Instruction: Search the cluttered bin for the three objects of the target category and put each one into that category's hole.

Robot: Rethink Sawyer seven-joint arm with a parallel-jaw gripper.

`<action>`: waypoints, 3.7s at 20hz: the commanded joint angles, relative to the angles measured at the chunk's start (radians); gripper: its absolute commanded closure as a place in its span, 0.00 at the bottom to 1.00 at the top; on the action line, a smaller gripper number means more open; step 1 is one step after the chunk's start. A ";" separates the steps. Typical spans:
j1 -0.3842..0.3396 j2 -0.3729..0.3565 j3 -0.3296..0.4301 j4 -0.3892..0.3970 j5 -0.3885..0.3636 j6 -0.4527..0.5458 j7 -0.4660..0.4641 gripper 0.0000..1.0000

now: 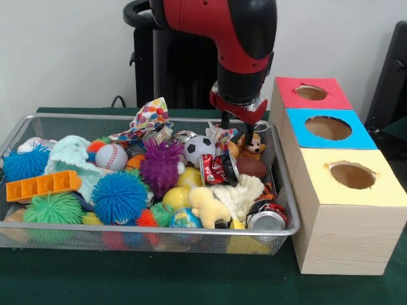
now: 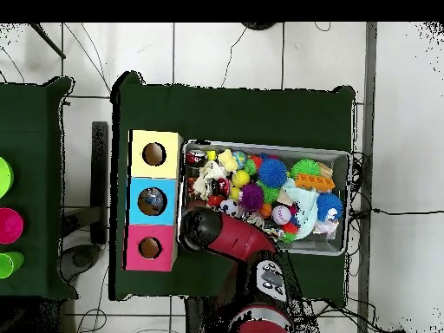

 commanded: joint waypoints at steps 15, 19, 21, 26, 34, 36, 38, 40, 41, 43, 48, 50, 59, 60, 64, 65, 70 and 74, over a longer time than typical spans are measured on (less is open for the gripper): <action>-0.116 0.151 0.017 -0.106 -0.109 -0.156 0.052 0.00; -0.136 0.188 0.039 -0.111 -0.115 -0.226 0.068 0.00; -0.148 0.203 0.034 -0.124 -0.130 -0.263 0.066 0.00; -0.231 0.221 0.013 -0.205 -0.228 -0.239 -0.037 0.00; -0.310 0.230 -0.020 -0.344 -0.402 -0.183 -0.080 0.00; -0.333 0.237 -0.005 -0.364 -0.431 -0.178 -0.080 0.00; -0.353 0.242 0.010 -0.386 -0.457 -0.167 -0.083 0.00; -0.369 0.245 0.021 -0.405 -0.480 -0.158 -0.085 0.00; -0.377 0.247 0.028 -0.413 -0.489 -0.153 -0.088 0.00; -0.390 0.250 0.041 -0.426 -0.506 -0.143 -0.091 0.00; -0.412 0.243 0.072 -0.441 -0.535 -0.102 -0.087 0.00; -0.420 0.234 0.091 -0.441 -0.540 -0.072 -0.091 0.00; -0.428 0.170 0.171 -0.373 -0.490 0.098 -0.092 0.00; -0.429 0.166 0.176 -0.368 -0.488 0.099 -0.089 0.00; -0.413 0.142 0.181 -0.317 -0.481 0.077 -0.046 0.00; -0.409 0.138 0.182 -0.308 -0.479 0.073 -0.037 0.00; -0.397 0.136 0.202 -0.270 -0.457 0.035 0.003 0.00; -0.386 0.124 0.226 -0.203 -0.426 0.002 0.058 0.00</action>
